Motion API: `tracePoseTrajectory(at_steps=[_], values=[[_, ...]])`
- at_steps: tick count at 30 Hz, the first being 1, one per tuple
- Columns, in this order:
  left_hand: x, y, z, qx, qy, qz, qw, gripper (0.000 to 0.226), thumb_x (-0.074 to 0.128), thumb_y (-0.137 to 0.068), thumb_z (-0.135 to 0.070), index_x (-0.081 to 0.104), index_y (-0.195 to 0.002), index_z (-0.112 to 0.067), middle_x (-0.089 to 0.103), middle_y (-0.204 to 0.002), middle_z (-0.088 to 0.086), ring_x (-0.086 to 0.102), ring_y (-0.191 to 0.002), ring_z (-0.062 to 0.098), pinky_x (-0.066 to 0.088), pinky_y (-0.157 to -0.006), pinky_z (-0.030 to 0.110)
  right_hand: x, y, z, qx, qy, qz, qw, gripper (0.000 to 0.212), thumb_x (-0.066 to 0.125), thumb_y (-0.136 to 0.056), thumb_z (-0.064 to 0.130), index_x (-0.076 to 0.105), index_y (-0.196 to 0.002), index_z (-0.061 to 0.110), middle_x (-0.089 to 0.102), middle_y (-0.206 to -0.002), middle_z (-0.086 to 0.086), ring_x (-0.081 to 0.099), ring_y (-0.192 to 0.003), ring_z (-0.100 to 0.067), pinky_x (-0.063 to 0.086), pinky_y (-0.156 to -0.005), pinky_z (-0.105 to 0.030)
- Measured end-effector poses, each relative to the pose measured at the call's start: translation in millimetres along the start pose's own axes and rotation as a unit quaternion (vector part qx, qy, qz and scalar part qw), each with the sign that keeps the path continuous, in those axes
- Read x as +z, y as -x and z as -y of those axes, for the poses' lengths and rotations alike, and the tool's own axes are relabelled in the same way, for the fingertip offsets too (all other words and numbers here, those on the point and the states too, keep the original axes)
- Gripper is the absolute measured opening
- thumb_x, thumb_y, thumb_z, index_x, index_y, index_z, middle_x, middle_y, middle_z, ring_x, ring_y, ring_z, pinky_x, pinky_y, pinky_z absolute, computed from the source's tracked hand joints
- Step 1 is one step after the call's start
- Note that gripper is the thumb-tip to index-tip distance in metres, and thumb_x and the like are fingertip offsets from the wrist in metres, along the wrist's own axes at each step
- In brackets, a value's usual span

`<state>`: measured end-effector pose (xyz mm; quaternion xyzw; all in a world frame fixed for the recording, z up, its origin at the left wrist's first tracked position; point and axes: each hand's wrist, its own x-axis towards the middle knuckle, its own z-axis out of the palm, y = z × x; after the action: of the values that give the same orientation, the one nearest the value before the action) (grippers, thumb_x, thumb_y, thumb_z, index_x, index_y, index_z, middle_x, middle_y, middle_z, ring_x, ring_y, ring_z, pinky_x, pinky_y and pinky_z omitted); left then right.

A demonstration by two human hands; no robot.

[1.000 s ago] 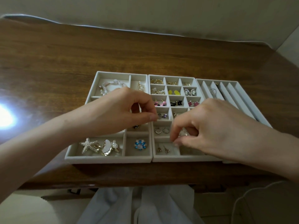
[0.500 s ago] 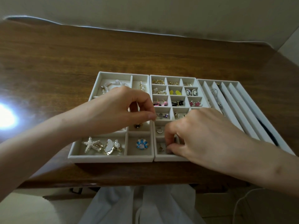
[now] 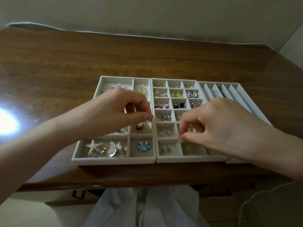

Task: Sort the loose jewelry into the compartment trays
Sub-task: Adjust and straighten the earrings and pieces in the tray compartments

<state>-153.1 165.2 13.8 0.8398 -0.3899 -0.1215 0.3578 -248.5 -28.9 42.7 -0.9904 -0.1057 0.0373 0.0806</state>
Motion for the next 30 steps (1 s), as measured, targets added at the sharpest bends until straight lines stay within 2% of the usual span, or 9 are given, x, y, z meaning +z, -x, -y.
tracePoseTrajectory(at_steps=[2,5,9,14,17,19,23,26,30], values=[[0.2,2.4,-2.9,0.01,-0.018,-0.008,1.0,0.006,0.064,-0.079,-0.032,0.067,-0.078,-0.028,0.064,-0.07,-0.013,0.052,-0.058,-0.003,0.04,-0.052,0.008,-2.5,4.1,-5.4,0.011,-0.021,-0.011,1.0,0.008,0.065,-0.081,0.042,0.062,-0.077,0.036,0.043,-0.052,0.015,0.049,-0.057,0.007,0.025,-0.051,-0.011],[4.3,8.6,-9.0,0.027,-0.065,-0.036,0.997,0.006,0.063,-0.079,-0.032,0.066,-0.079,-0.027,0.06,-0.065,-0.01,0.051,-0.06,0.0,0.039,-0.056,0.008,-2.5,12.7,-13.2,0.023,-0.052,-0.029,0.998,0.007,0.065,-0.079,0.042,0.063,-0.078,0.036,0.048,-0.056,0.015,0.048,-0.068,0.018,0.033,-0.05,-0.011],[17.5,22.7,-16.1,0.084,-0.168,-0.074,0.979,0.013,0.054,-0.078,-0.037,0.062,-0.08,-0.028,0.054,-0.069,-0.018,0.051,-0.063,0.001,0.039,-0.055,0.012,-1.2,29.8,-27.7,0.058,-0.093,-0.049,0.993,0.009,0.065,-0.076,0.041,0.066,-0.083,0.035,0.057,-0.066,0.011,0.052,-0.067,0.008,0.039,-0.053,-0.013],[38.4,40.5,-16.3,0.123,-0.247,-0.121,0.953,0.012,0.061,-0.082,-0.037,0.057,-0.078,-0.027,0.05,-0.073,-0.016,0.05,-0.063,0.006,0.037,-0.054,0.016,5.0,57.2,-48.0,0.079,-0.116,-0.091,0.986,0.008,0.068,-0.077,0.032,0.065,-0.085,0.033,0.058,-0.075,0.011,0.052,-0.076,0.007,0.042,-0.059,-0.013],[52.7,49.8,-17.5,0.119,-0.279,-0.151,0.941,0.02,0.047,-0.083,-0.041,0.057,-0.079,-0.025,0.052,-0.077,-0.011,0.053,-0.07,0.014,0.047,-0.058,0.03,13.1,72.3,-60.8,0.086,-0.113,-0.126,0.982,0.013,0.071,-0.076,0.03,0.065,-0.086,0.036,0.059,-0.079,0.013,0.053,-0.079,0.0,0.041,-0.057,-0.016],[61.1,56.6,-18.4,0.114,-0.285,-0.168,0.937,0.022,0.044,-0.086,-0.038,0.058,-0.081,-0.023,0.055,-0.081,-0.006,0.055,-0.072,0.018,0.046,-0.063,0.034,18.3,80.2,-67.5,0.09,-0.129,-0.14,0.978,0.015,0.07,-0.075,0.031,0.064,-0.087,0.038,0.059,-0.082,0.014,0.054,-0.082,-0.001,0.044,-0.059,-0.018],[72.1,61.8,-20.3,0.119,-0.305,-0.206,0.922,0.025,0.044,-0.09,-0.034,0.06,-0.079,-0.019,0.055,-0.08,-0.003,0.053,-0.07,0.02,0.039,-0.064,0.032,30.3,90.9,-72.3,0.069,-0.158,-0.173,0.97,0.013,0.07,-0.076,0.041,0.064,-0.088,0.042,0.06,-0.09,0.017,0.058,-0.08,-0.004,0.045,-0.066,-0.01],[82.7,63.7,-19.6,0.148,-0.334,-0.235,0.9,0.017,0.054,-0.089,-0.023,0.063,-0.077,-0.015,0.055,-0.078,0.001,0.053,-0.068,0.022,0.042,-0.061,0.036,41.4,96.9,-67.9,0.046,-0.163,-0.19,0.967,0.029,0.055,-0.075,0.058,0.065,-0.096,0.041,0.059,-0.095,0.019,0.06,-0.082,-0.002,0.048,-0.07,-0.013],[96.3,59.6,-1.6,0.154,-0.332,-0.273,0.89,0.006,0.06,-0.086,-0.017,0.064,-0.082,-0.017,0.051,-0.075,0.002,0.05,-0.065,0.025,0.042,-0.057,0.038,64.9,93.7,-60.2,0.0,-0.088,-0.241,0.967,0.028,0.054,-0.081,0.045,0.068,-0.099,0.029,0.056,-0.091,0.018,0.06,-0.085,-0.001,0.051,-0.074,-0.02]])
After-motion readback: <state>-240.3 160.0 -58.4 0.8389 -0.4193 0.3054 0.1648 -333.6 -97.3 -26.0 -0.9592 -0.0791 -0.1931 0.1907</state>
